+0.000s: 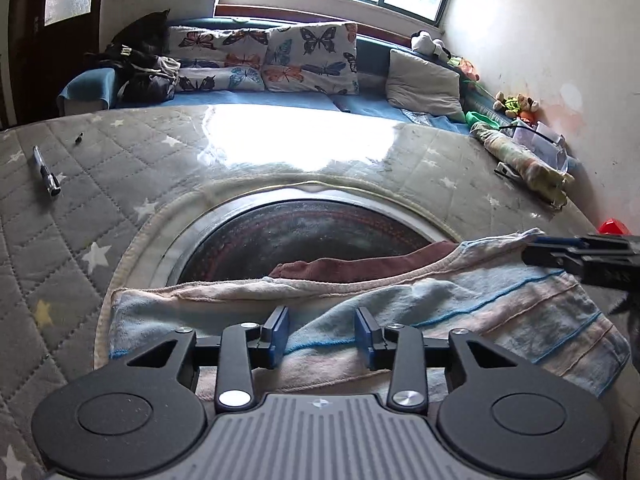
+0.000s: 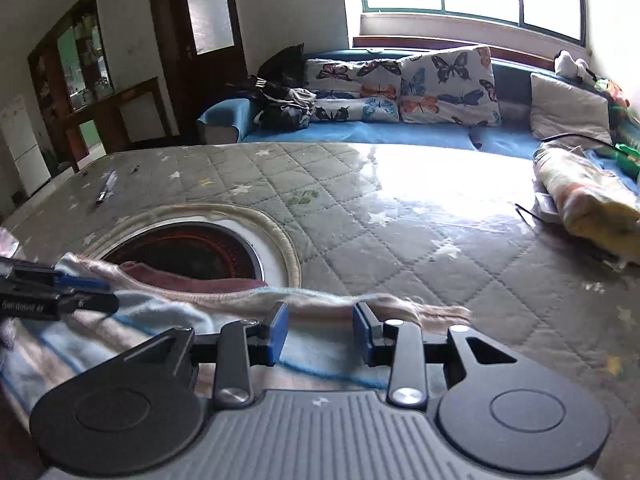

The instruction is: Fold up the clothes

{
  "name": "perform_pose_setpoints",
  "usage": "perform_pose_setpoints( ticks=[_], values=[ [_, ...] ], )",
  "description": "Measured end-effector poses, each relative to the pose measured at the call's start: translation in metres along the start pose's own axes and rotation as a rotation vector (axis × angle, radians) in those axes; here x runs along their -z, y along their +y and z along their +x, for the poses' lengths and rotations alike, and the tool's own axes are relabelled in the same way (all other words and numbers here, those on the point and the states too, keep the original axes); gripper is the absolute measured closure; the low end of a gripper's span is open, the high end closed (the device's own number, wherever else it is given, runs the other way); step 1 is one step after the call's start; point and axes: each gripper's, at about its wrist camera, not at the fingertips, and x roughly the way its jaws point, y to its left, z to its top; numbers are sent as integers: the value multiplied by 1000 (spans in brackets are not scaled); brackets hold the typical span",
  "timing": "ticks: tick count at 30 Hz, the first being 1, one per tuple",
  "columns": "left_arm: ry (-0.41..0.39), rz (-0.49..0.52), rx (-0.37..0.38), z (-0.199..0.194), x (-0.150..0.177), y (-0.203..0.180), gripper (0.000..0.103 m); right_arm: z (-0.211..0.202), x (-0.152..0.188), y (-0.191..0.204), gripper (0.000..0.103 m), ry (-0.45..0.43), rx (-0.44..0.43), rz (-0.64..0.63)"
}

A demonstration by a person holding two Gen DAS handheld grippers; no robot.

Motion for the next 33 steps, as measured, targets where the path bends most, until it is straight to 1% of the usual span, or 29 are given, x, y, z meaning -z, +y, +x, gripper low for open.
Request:
perform_pose_setpoints(
  ticks=[3, 5, 7, 10, 13, 15, 17, 20, 22, 24, 26, 28, 33],
  values=[
    [-18, 36, 11, -12, 6, -11, 59, -11, 9, 2, 67, 4, -25, -22],
    [-24, 59, 17, -20, 12, -19, 58, -12, 16, 1, 67, 18, -9, -33],
    [-23, 78, 15, -25, 19, -24, 58, -10, 22, -6, 67, 33, 7, 1],
    [-23, 90, 7, -35, 29, -29, 57, -16, 24, -20, 67, 19, 17, 62],
    [-35, 80, 6, -45, 37, -29, 56, -25, 20, -20, 67, -16, 20, 50],
    [-39, 68, 10, -52, 43, -29, 54, -27, 14, -19, 67, -37, 7, 46],
    [-42, 61, 8, -56, 48, -30, 53, -20, 7, -17, 67, -42, -3, 40],
    [-32, 56, 3, -59, 55, -29, 53, 0, 0, -21, 67, -14, 6, 52],
    [-23, 51, -4, -59, 58, -26, 53, 12, 0, -26, 67, 5, 24, 75],
    [-21, 54, -3, -61, 60, -26, 53, 13, 3, -31, 67, 6, 18, 96],
    [-19, 57, -3, -62, 62, -25, 51, 2, 11, -25, 66, 7, 12, 69],
    [-22, 63, 3, -64, 65, -28, 48, -13, 19, -16, 62, 9, 7, 31],
    [-23, 90, 3, -66, 75, -35, 48, -48, 39, 6, 62, 14, -4, -63]
  ],
)
